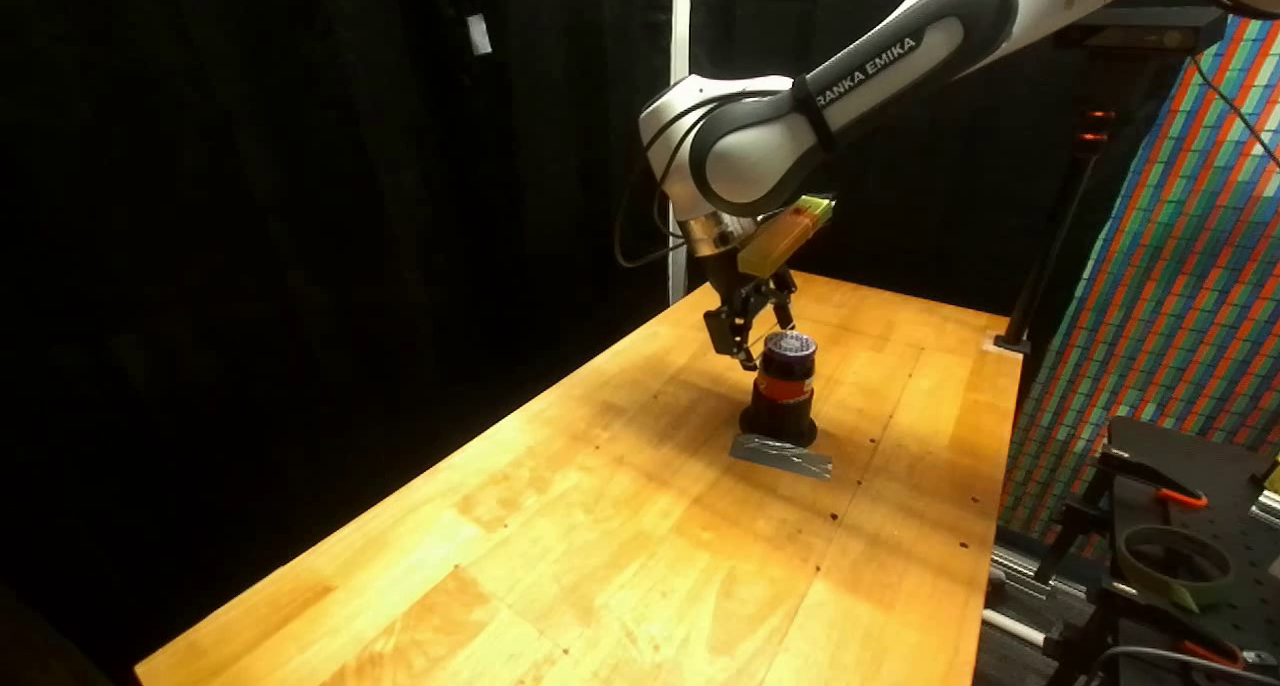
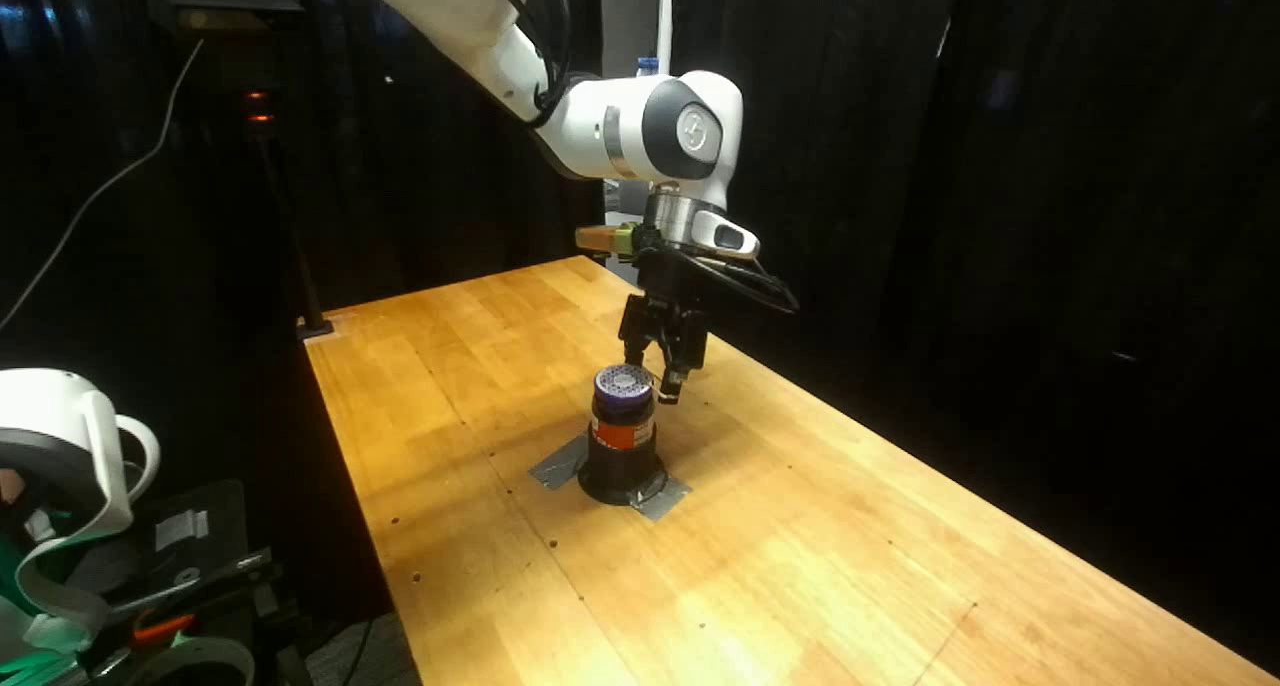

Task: Put the rubber band on the jar.

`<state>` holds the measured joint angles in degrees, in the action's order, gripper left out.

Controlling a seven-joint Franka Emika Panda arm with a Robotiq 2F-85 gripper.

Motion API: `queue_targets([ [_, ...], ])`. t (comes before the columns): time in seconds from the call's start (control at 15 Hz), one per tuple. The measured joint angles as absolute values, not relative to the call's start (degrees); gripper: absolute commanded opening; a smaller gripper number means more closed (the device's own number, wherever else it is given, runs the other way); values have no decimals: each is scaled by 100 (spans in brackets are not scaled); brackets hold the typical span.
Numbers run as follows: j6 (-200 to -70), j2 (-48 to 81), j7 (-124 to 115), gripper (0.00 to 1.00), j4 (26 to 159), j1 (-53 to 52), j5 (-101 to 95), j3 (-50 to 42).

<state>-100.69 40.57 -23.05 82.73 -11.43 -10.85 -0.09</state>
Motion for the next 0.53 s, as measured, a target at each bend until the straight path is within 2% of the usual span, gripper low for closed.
queue_targets([
  [0.53,-9249,4152,-1893,100,7980,-1130,-924,-9],
])
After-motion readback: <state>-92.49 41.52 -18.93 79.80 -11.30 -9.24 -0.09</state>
